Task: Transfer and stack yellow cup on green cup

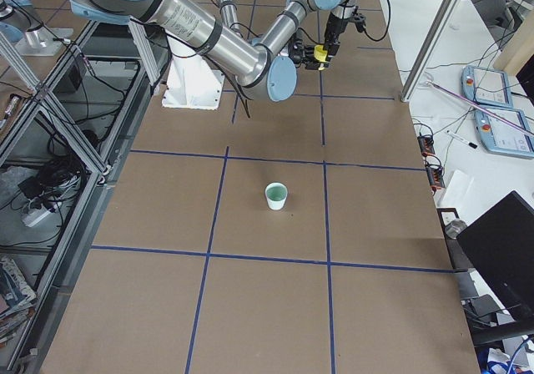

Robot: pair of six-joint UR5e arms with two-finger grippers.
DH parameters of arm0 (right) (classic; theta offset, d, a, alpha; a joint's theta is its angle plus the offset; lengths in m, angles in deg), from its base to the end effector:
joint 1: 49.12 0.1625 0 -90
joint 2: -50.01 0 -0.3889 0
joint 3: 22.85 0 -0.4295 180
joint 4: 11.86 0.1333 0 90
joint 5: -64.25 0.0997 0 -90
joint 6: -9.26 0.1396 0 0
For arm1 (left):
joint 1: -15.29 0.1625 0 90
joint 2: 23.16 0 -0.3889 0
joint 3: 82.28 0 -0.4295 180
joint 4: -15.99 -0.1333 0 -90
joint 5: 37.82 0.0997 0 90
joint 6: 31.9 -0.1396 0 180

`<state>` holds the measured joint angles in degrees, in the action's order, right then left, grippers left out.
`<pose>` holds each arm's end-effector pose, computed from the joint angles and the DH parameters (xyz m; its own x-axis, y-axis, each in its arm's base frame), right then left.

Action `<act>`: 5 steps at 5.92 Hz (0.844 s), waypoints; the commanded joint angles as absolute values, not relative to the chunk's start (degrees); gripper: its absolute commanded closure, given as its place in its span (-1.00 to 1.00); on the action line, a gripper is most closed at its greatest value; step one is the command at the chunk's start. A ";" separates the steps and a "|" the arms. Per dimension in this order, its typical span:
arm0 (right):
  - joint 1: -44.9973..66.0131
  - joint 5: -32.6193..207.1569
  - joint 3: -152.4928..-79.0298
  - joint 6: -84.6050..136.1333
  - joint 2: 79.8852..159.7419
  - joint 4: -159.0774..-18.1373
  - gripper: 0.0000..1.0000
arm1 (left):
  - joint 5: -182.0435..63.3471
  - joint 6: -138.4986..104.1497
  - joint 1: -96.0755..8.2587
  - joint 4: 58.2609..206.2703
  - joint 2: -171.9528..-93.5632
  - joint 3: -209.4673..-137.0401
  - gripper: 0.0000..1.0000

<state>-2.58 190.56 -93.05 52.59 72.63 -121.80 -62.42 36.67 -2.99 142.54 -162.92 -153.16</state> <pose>-0.5061 -0.6077 0.0484 0.7062 -0.1070 0.6999 0.1715 0.9849 -0.0225 0.6387 -0.4850 0.1255 0.6811 -0.0648 -0.7293 0.7279 0.1677 0.6649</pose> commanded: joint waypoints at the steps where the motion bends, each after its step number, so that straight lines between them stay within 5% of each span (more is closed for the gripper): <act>1: -2.63 190.55 -91.50 52.59 72.33 -119.88 -0.45 | -62.42 36.65 -2.99 142.55 -162.91 -153.21 -0.03; 4: -2.63 190.81 -91.58 52.51 72.24 -119.97 -0.36 | -62.51 36.65 -2.99 142.55 -162.91 -153.21 -0.03; 5: -2.63 190.90 -91.58 52.51 72.24 -119.97 -0.12 | -62.51 36.65 -2.99 142.55 -162.91 -153.21 -0.03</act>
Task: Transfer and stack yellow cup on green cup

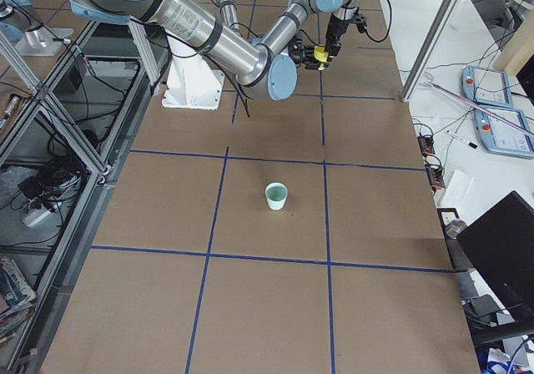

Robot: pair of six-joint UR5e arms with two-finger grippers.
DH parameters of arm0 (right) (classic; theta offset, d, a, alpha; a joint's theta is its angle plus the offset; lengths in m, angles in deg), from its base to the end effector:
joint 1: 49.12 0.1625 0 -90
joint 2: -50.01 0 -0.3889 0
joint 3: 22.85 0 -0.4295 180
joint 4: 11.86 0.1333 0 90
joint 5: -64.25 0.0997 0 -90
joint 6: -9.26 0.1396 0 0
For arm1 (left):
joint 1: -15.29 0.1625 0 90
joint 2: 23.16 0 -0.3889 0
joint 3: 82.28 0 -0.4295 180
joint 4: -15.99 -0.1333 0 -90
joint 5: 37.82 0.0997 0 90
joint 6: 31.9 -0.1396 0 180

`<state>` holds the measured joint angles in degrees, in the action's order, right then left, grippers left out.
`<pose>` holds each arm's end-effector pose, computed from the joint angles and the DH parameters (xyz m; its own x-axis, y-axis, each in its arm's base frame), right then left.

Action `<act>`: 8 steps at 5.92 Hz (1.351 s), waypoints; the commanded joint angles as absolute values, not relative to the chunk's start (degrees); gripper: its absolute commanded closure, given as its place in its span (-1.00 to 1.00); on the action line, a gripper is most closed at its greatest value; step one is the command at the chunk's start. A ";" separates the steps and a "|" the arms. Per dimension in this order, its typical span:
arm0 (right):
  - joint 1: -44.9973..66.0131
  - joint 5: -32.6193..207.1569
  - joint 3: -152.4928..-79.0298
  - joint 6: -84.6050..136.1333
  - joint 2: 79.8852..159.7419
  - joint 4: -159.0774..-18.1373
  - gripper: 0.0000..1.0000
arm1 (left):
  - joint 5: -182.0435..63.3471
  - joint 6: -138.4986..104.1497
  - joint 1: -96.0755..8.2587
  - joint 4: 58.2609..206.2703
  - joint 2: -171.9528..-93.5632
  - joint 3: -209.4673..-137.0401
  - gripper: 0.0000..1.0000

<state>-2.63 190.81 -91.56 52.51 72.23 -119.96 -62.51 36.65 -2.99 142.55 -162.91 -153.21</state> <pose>-0.5122 -0.6124 0.0493 0.6973 -0.1152 0.7075 0.1756 0.9844 -0.0127 0.6387 -0.4849 0.1253 0.6807 -0.0640 -0.7297 0.7281 0.1689 0.6644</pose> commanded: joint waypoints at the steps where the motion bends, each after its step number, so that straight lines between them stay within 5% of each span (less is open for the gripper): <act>1: -2.80 190.98 -91.58 52.51 72.33 -120.14 0.62 | -62.51 36.74 -2.99 142.55 -162.82 -153.21 -0.03; 2: -2.81 191.07 -91.58 52.51 72.24 -120.14 0.92 | -62.51 36.74 -2.99 142.55 -162.91 -153.30 -0.04; 3: -2.81 191.25 -91.58 52.51 71.98 -120.14 1.00 | -62.60 36.56 -2.99 142.55 -162.82 -153.30 -0.05; 4: -2.81 191.34 -91.58 52.51 71.89 -120.14 1.00 | -62.69 36.21 -2.99 142.55 -162.82 -153.39 -0.28; 5: -2.81 191.34 -91.58 52.51 71.89 -120.14 1.00 | -62.60 35.25 -2.99 142.55 -162.82 -153.39 -0.99; 8: -2.11 191.34 -92.20 52.59 71.80 -120.58 1.00 | -62.60 35.16 -2.99 142.55 -162.04 -153.39 -1.00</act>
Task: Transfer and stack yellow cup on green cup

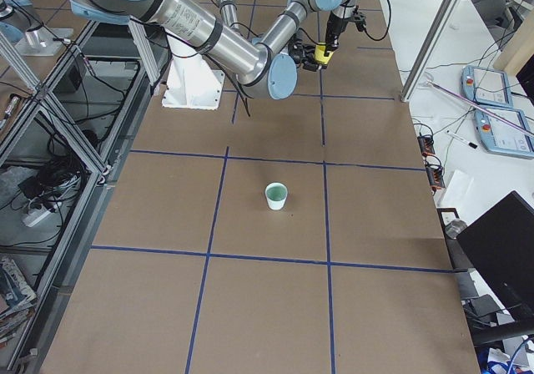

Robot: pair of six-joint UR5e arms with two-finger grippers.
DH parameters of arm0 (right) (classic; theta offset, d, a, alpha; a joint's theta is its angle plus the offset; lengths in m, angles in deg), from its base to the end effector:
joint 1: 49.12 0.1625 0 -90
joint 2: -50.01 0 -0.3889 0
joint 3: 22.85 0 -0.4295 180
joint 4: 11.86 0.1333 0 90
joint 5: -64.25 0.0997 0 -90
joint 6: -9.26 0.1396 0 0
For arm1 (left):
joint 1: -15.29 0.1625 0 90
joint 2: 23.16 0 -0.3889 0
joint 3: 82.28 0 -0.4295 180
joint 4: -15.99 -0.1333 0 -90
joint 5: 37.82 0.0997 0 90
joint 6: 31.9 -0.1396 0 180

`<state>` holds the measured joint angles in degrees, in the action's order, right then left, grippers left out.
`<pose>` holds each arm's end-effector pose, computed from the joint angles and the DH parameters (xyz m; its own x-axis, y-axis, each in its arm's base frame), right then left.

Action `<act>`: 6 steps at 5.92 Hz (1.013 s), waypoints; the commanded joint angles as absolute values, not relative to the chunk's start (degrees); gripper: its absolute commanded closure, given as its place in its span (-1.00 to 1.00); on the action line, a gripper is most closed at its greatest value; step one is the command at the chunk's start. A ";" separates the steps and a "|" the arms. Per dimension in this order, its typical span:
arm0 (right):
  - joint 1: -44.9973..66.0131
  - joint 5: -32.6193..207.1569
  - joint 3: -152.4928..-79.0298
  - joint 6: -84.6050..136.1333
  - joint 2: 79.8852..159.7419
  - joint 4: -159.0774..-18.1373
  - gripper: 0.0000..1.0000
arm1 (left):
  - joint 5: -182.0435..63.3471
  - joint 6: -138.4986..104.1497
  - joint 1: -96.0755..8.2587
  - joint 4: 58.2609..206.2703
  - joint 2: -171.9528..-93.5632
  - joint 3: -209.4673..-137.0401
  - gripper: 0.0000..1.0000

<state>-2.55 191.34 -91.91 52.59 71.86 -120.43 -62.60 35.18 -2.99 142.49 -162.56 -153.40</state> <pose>-0.5099 -0.6101 0.0420 0.6909 -0.1142 0.7139 0.1777 0.9840 -0.0145 0.6382 -0.4847 0.1285 0.7017 -0.0599 -0.7099 0.7077 0.1728 0.6850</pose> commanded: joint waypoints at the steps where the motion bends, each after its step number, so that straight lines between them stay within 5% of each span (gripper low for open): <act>1: -0.54 191.42 -92.63 52.59 70.41 -122.76 1.00 | -62.69 35.16 -2.99 142.55 -161.25 -153.39 -1.00; 5: 10.81 198.02 -96.23 51.46 70.02 -124.62 1.00 | -67.41 27.39 -3.43 143.33 -157.65 -156.78 -1.00; 6: 11.08 197.49 -105.03 51.36 77.70 -124.62 1.00 | -72.39 19.50 -5.43 145.95 -155.90 -161.08 -1.00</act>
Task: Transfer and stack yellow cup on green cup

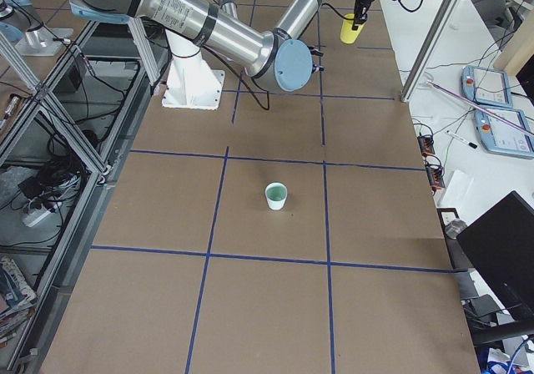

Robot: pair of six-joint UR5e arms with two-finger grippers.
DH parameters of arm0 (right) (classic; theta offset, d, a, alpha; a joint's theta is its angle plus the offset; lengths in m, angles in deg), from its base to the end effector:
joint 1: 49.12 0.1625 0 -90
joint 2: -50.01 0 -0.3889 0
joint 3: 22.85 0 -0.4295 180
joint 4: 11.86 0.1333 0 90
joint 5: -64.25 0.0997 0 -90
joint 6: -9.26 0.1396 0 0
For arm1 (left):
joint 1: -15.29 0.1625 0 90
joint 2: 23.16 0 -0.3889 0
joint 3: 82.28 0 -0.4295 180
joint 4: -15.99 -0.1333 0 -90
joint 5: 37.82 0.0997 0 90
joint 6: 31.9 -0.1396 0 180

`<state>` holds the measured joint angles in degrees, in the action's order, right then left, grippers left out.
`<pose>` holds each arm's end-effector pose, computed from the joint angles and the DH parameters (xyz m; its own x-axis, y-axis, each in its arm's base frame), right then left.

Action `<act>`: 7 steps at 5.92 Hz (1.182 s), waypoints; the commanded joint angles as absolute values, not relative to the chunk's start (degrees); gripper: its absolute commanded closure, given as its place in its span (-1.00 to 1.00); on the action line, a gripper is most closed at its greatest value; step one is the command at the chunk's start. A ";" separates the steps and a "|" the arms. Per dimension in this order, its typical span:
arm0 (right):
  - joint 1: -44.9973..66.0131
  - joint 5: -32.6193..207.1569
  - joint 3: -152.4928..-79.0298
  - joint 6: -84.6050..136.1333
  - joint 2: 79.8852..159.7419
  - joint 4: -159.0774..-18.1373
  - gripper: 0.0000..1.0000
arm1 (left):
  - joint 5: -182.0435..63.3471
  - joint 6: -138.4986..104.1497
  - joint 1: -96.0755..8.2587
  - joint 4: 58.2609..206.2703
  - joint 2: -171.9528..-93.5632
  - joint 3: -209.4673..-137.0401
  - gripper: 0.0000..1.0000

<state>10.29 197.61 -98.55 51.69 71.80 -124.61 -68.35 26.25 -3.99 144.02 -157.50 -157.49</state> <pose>-0.3504 -0.6664 -0.0049 0.6223 -0.0018 0.7828 0.0211 0.9997 -0.0145 0.6233 -0.4866 0.1637 0.7909 0.0073 -0.6119 0.5909 0.2504 0.7669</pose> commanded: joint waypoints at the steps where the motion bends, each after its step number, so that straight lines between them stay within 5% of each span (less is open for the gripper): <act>1: 12.21 197.49 -114.17 49.45 86.83 -124.62 1.00 | -81.23 16.20 -9.20 147.72 -153.36 -164.17 -1.00; 3: 13.28 195.83 -126.76 45.25 99.86 -124.63 1.00 | -103.53 16.17 -19.11 146.77 -148.94 -172.87 -1.00; 5: 14.94 193.54 -139.70 41.09 111.74 -124.54 1.00 | -119.82 16.08 -27.21 126.32 -146.40 -179.17 -1.00; 7: 16.88 193.45 -143.33 34.37 122.11 -124.01 1.00 | -140.74 17.04 -34.43 110.54 -141.69 -190.50 -1.00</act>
